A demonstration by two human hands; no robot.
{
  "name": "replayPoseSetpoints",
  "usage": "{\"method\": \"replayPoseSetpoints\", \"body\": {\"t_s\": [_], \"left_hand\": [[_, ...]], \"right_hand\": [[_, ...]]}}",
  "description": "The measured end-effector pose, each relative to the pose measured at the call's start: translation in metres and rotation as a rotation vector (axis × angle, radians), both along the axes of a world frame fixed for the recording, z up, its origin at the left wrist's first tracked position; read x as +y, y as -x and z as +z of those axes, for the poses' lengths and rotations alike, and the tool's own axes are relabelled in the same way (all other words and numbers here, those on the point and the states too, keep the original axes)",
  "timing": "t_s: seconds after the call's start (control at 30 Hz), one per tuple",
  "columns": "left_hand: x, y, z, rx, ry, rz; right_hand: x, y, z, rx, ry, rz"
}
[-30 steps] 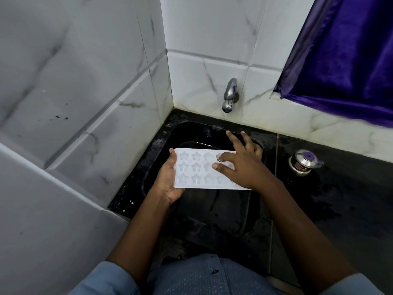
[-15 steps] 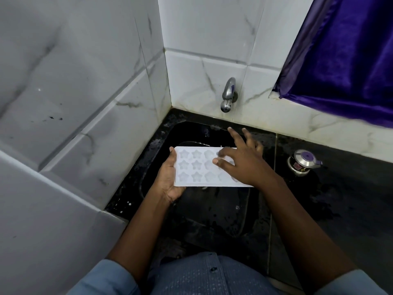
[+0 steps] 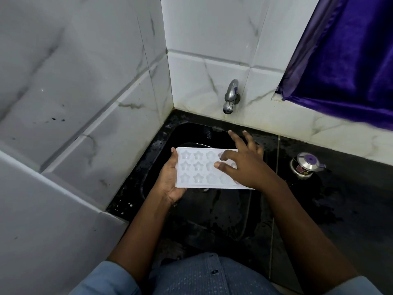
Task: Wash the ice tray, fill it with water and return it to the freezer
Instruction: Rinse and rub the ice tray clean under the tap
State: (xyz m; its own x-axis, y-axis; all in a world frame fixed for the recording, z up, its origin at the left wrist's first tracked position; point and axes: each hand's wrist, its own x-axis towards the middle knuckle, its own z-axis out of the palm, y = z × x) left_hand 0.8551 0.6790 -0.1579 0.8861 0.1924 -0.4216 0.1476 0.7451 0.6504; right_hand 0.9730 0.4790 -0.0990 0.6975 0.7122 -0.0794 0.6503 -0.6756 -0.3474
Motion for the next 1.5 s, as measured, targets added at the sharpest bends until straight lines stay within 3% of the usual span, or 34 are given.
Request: {"method": "replayPoseSetpoints", "body": {"t_s": [0.2, 0.47, 1.5], "left_hand": [[-0.002, -0.003, 0.002, 0.011, 0.016, -0.018], [-0.002, 0.000, 0.001, 0.029, -0.003, -0.028], [-0.004, 0.002, 0.008, -0.003, -0.003, -0.012]], "right_hand": [[0.013, 0.009, -0.007, -0.081, -0.061, 0.029], [0.025, 0.014, -0.010, -0.129, 0.008, 0.015], [0.026, 0.014, 0.004, -0.047, 0.037, 0.001]]}}
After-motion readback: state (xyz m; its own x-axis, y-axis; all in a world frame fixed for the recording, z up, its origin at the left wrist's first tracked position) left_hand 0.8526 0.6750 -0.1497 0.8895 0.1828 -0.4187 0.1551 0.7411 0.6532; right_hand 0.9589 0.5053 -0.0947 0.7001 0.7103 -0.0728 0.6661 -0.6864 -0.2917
